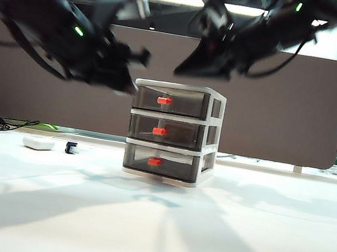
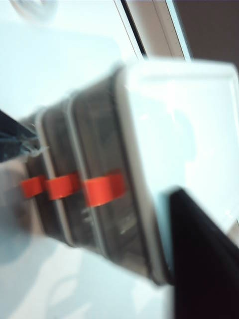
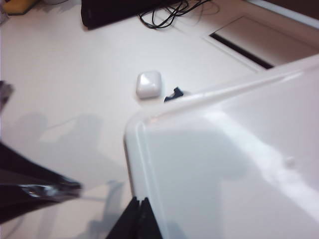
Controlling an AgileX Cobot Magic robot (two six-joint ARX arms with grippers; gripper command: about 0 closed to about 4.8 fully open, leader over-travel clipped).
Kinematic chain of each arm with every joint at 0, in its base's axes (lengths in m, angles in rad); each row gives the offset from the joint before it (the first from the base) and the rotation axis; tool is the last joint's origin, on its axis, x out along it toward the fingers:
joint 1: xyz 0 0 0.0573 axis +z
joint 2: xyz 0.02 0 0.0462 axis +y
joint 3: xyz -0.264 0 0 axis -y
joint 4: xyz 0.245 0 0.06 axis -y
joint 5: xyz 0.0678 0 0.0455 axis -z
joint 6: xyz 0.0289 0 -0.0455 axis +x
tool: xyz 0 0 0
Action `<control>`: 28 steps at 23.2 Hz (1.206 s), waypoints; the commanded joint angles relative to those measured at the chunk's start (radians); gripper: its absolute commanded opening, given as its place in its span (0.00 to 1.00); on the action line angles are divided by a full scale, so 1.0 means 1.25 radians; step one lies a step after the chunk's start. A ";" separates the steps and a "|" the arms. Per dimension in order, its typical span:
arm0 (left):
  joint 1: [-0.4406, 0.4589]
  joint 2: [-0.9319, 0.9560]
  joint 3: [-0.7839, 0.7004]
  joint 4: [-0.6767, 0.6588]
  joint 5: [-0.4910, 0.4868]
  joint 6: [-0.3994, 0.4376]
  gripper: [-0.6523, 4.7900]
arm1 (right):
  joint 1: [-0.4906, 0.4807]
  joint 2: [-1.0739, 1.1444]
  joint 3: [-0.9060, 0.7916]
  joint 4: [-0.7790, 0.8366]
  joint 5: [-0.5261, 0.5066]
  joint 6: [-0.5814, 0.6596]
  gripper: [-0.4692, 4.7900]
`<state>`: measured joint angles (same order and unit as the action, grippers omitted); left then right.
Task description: Open the second layer of the drawer on the table, pick up a pack of napkins on the table and put it in, and finally close the drawer.
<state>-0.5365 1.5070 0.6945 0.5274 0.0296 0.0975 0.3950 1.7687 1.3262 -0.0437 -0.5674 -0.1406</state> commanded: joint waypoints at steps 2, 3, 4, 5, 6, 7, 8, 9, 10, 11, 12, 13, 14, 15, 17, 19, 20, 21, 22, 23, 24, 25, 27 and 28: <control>0.001 -0.226 -0.112 -0.089 -0.015 0.019 0.11 | 0.000 -0.127 -0.010 -0.041 0.015 -0.044 0.08; 0.000 -0.284 -0.136 -0.108 -0.015 0.014 0.11 | 0.000 -0.167 -0.032 -0.038 0.019 -0.048 0.08; 0.000 -0.355 -0.164 -0.135 -0.016 0.011 0.11 | 0.000 -0.201 -0.053 -0.034 0.023 -0.048 0.08; -0.001 -0.486 -0.206 -0.202 -0.054 0.005 0.11 | 0.000 -0.286 -0.113 -0.025 0.046 -0.047 0.08; -0.001 -0.594 -0.233 -0.282 -0.093 0.005 0.11 | 0.000 -0.370 -0.177 -0.021 0.070 -0.043 0.08; -0.003 -0.656 -0.245 -0.336 -0.107 -0.005 0.11 | 0.000 -0.427 -0.222 -0.020 0.086 -0.036 0.08; -0.013 -0.738 -0.264 -0.398 -0.134 -0.035 0.11 | 0.000 -0.516 -0.294 -0.021 0.104 -0.023 0.08; -0.028 -0.818 -0.287 -0.439 -0.166 -0.072 0.11 | 0.000 -0.618 -0.381 -0.016 0.130 -0.001 0.08; -0.037 -0.851 -0.300 -0.449 -0.175 -0.092 0.11 | 0.000 -0.665 -0.423 -0.008 0.143 0.018 0.08; -0.051 -0.889 -0.315 -0.456 -0.188 -0.114 0.11 | 0.001 -0.720 -0.474 0.003 0.146 0.038 0.08; -0.073 -0.948 -0.340 -0.468 -0.218 -0.126 0.11 | 0.001 -0.807 -0.552 0.010 0.154 0.062 0.08; -0.087 -0.983 -0.353 -0.483 -0.226 -0.126 0.11 | 0.001 -0.863 -0.598 0.009 0.171 0.079 0.08; -0.110 -1.033 -0.373 -0.508 -0.239 -0.127 0.11 | 0.001 -0.964 -0.674 0.009 0.203 0.113 0.08; -0.126 -1.061 -0.384 -0.519 -0.247 -0.126 0.11 | 0.001 -1.020 -0.713 0.009 0.225 0.138 0.08; -0.154 -1.131 -0.421 -0.525 -0.257 -0.127 0.11 | 0.002 -1.147 -0.797 0.004 0.264 0.197 0.08; -0.170 -1.177 -0.441 -0.543 -0.257 -0.147 0.11 | 0.002 -1.263 -0.857 -0.032 0.305 0.205 0.08; -0.173 -1.208 -0.443 -0.564 -0.257 -0.146 0.11 | 0.002 -1.342 -0.896 -0.067 0.335 0.205 0.08; -0.175 -1.204 -0.443 -0.566 -0.253 -0.146 0.11 | 0.002 -1.386 -0.913 -0.091 0.357 0.206 0.08; -0.179 -1.204 -0.444 -0.572 -0.254 -0.142 0.11 | 0.003 -1.413 -0.931 -0.110 0.382 0.209 0.08; -0.180 -1.204 -0.444 -0.572 -0.254 -0.142 0.11 | 0.001 -1.417 -0.931 -0.133 0.381 0.217 0.08; -0.180 -1.204 -0.444 -0.574 -0.249 -0.142 0.11 | 0.007 -1.397 -0.933 -0.143 0.385 0.217 0.08; -0.180 -1.204 -0.444 -0.577 -0.248 -0.141 0.11 | 0.009 -1.397 -0.937 -0.155 0.390 0.218 0.08; -0.176 -1.204 -0.444 -0.589 -0.263 -0.138 0.11 | 0.011 -1.400 -0.963 -0.152 0.390 0.217 0.08; -0.175 -1.204 -0.450 -0.581 -0.263 -0.139 0.11 | 0.011 -1.414 -0.991 -0.137 0.390 0.218 0.08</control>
<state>-0.7578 0.0021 0.1364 -0.2100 -0.2932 -0.0792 0.4084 0.0170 0.1085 -0.2375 -0.0845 0.1276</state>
